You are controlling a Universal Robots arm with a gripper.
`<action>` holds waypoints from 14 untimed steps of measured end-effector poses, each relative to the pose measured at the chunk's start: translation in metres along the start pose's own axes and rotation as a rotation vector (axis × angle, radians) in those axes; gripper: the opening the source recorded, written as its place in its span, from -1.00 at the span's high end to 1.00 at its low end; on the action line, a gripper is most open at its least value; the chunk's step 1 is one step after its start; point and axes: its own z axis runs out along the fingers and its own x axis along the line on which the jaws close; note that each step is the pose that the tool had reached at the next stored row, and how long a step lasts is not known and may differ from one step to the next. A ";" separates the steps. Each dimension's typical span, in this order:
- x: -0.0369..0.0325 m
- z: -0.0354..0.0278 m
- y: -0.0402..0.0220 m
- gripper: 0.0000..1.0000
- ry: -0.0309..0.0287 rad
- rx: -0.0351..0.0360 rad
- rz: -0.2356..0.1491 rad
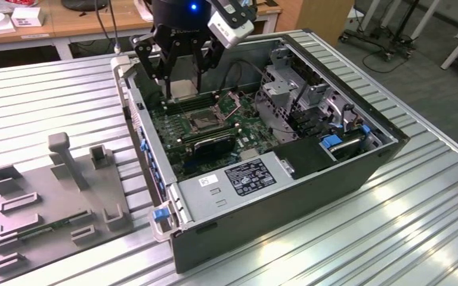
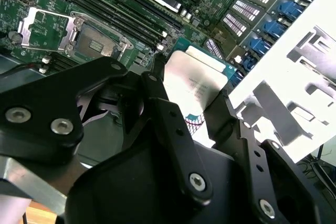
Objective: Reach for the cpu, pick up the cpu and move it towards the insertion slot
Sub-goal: 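Pick up the cpu and move it towards the insertion slot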
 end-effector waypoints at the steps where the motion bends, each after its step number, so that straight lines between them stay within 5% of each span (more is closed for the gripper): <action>1: -0.0001 0.0000 0.0000 -0.09 0.0000 0.0000 0.000; 14: -0.0076 0.0022 0.0061 -0.09 0.0000 0.0002 0.000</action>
